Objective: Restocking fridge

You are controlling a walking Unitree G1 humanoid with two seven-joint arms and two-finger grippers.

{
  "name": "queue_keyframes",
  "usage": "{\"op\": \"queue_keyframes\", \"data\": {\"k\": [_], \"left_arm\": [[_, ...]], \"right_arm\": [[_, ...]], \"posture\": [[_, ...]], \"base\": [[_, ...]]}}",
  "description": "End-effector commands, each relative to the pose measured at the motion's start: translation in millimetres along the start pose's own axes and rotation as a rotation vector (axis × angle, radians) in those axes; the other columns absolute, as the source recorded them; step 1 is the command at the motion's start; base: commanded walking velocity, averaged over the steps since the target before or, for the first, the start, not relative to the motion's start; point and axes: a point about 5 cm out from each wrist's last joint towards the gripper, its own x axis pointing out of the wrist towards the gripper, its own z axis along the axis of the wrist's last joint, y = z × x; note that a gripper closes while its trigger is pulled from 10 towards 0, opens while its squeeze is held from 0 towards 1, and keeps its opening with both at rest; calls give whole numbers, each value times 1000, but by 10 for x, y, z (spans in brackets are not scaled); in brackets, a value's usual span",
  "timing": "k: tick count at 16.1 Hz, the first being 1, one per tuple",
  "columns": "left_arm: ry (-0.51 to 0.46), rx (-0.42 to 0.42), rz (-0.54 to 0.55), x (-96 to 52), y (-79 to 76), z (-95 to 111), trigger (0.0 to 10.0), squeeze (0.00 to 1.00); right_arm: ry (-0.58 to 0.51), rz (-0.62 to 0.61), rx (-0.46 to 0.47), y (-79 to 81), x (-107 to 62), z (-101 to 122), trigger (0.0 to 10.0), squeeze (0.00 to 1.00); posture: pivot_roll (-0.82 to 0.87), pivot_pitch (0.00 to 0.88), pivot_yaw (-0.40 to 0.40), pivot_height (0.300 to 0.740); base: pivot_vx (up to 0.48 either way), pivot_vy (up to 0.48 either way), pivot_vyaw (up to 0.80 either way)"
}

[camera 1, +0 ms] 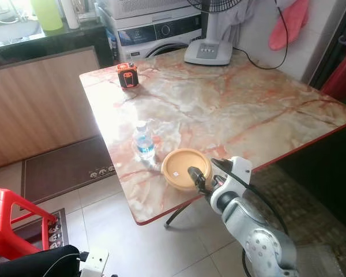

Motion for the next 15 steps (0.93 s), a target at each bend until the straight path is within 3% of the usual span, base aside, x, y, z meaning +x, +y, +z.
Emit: {"op": "queue_keyframes", "data": {"k": [1, 5, 9, 10, 11, 12, 15], "left_arm": [[14, -19, 8, -7, 2, -37, 10000, 0], [8, -27, 9, -6, -3, -29, 10000, 0], [5, -27, 10, -6, -6, -27, 10000, 0], [5, -28, 11, -6, -7, -27, 10000, 0], [5, -29, 11, -5, -7, -27, 10000, 0], [5, -30, 10, -5, -9, -28, 10000, 0], [4, -32, 10, -6, -12, -30, 10000, 0]], "right_arm": [[-6, 17, 18, 90, 38, -2, 10000, 0], [5, 58, 75, 205, 118, -48, 10000, 0], [11, 59, 104, 218, 156, -95, 10000, 0], [5, 67, 121, 221, 162, -91, 5569, 0], [4, 73, 119, 223, 165, -89, 3882, 0], [4, 74, 116, 220, 171, -87, 0, 0], [0, 72, 122, 212, 182, -84, 0, 0]], "posture": [[-110, 0, 24, 740], [-106, 0, 22, 740], [-103, 0, 22, 740], [-102, 0, 22, 740], [-102, 0, 22, 740], [-103, 0, 21, 740], [-102, 0, 20, 740]], "base": [[0, 0, 0], [0, 0, 0], [0, 0, 0], [0, 0, 0], [0, 0, 0], [0, 0, 0], [0, 0, 0]]}}
